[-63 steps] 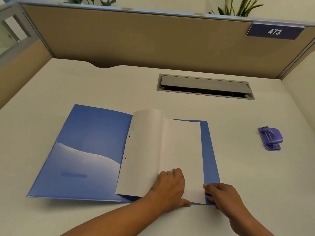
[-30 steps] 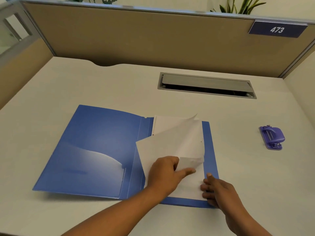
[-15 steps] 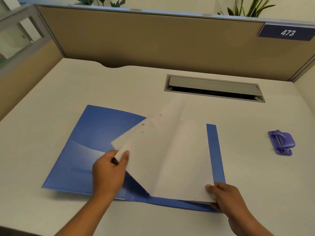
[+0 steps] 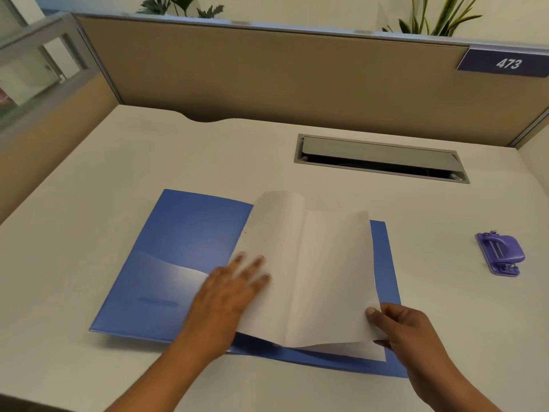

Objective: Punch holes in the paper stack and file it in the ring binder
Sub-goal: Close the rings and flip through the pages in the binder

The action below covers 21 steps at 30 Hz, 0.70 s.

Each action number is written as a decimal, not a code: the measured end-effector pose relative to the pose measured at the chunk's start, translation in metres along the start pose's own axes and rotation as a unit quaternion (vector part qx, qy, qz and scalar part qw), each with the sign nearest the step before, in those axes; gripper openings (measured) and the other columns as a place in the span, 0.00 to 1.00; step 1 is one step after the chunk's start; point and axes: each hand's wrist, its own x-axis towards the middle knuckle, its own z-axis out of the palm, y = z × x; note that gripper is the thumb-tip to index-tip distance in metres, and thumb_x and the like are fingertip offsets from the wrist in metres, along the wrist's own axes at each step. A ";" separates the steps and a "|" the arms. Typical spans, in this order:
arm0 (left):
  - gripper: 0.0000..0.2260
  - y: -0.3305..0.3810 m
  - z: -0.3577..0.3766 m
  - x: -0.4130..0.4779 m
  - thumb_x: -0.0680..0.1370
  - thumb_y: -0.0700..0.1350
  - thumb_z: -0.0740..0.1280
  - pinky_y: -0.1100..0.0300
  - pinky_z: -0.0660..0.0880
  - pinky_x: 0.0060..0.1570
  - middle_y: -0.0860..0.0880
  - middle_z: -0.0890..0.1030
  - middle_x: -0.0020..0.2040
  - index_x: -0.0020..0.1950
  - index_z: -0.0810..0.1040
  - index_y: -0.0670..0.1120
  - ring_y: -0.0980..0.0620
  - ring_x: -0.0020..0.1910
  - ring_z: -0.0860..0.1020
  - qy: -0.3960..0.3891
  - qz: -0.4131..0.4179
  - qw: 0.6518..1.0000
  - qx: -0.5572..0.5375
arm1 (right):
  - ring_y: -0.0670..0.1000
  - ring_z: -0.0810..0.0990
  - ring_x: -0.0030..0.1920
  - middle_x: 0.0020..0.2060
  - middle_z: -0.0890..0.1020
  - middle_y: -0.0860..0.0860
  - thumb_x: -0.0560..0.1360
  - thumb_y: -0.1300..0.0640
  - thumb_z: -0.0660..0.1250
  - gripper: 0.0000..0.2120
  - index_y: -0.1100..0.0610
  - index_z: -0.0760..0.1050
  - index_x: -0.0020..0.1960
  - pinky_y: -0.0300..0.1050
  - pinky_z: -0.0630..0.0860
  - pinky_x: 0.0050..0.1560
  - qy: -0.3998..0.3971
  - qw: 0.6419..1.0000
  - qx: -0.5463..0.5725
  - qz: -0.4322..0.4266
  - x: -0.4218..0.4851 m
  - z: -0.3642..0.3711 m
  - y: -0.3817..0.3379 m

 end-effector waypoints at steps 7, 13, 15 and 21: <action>0.24 0.019 -0.007 0.038 0.82 0.50 0.52 0.52 0.66 0.62 0.51 0.75 0.66 0.78 0.54 0.53 0.48 0.59 0.75 -0.138 0.005 0.990 0.019 | 0.58 0.83 0.45 0.40 0.86 0.53 0.77 0.56 0.68 0.08 0.57 0.83 0.41 0.49 0.79 0.44 0.015 0.998 -0.044 -0.045 -0.004 0.008 -0.012; 0.22 0.025 -0.016 0.057 0.79 0.63 0.56 0.58 0.74 0.51 0.55 0.79 0.58 0.69 0.69 0.55 0.53 0.54 0.78 -0.127 -0.130 0.969 -0.169 | 0.49 0.84 0.49 0.46 0.87 0.41 0.75 0.53 0.70 0.06 0.50 0.86 0.45 0.45 0.79 0.49 -0.065 0.989 -0.064 -0.112 -0.011 0.017 -0.020; 0.21 0.026 -0.018 0.065 0.78 0.64 0.57 0.59 0.72 0.48 0.55 0.80 0.55 0.66 0.72 0.55 0.53 0.53 0.78 -0.127 -0.169 0.953 -0.218 | 0.37 0.77 0.62 0.63 0.78 0.33 0.73 0.44 0.69 0.12 0.42 0.83 0.55 0.42 0.75 0.61 -0.153 0.969 -0.089 -0.173 -0.013 0.024 -0.022; 0.24 0.015 -0.024 0.074 0.80 0.63 0.51 0.49 0.78 0.50 0.49 0.84 0.46 0.47 0.80 0.49 0.46 0.46 0.80 -0.022 -0.320 0.903 -0.284 | 0.40 0.46 0.78 0.76 0.49 0.30 0.66 0.23 0.59 0.38 0.29 0.53 0.74 0.47 0.52 0.77 -0.256 0.869 -0.329 -0.265 -0.009 0.055 -0.015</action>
